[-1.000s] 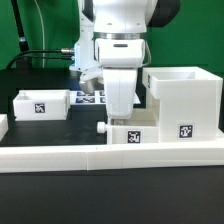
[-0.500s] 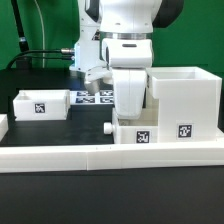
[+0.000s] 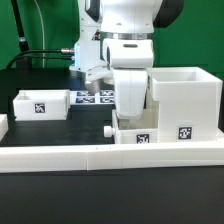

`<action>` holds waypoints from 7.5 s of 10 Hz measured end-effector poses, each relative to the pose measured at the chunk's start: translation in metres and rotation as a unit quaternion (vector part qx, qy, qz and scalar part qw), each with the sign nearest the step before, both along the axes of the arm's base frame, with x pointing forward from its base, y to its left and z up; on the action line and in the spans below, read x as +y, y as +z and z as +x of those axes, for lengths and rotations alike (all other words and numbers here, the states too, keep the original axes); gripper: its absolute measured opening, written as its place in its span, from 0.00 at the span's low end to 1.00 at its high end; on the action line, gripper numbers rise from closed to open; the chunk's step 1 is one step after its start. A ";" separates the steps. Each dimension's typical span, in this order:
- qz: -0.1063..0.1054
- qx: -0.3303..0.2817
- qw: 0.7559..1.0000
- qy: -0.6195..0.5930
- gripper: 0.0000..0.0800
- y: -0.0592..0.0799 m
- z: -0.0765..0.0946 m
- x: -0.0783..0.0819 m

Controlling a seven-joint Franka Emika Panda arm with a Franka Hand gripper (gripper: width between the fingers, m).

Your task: Assemble drawer

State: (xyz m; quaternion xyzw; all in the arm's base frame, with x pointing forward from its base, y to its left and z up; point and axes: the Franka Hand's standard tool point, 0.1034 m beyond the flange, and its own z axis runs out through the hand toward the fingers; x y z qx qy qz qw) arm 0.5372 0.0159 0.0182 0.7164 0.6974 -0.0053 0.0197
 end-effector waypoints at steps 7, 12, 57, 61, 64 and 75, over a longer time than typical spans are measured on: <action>-0.012 0.016 1.000 0.003 0.81 0.060 0.011 -0.019; -0.008 0.027 0.999 0.031 0.81 0.028 -0.004 -0.088; 0.064 0.030 0.891 -0.449 0.81 0.043 -0.099 -0.098; 0.049 0.018 0.755 -0.654 0.81 0.030 -0.112 -0.106; 0.047 0.023 0.706 -0.706 0.81 0.024 -0.118 -0.106; 0.035 -0.002 0.717 -0.696 0.81 -0.012 -0.145 -0.102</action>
Offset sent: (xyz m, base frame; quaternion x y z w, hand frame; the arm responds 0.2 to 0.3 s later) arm -0.0006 -0.0004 0.0339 0.0302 -0.0182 -0.0075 0.9993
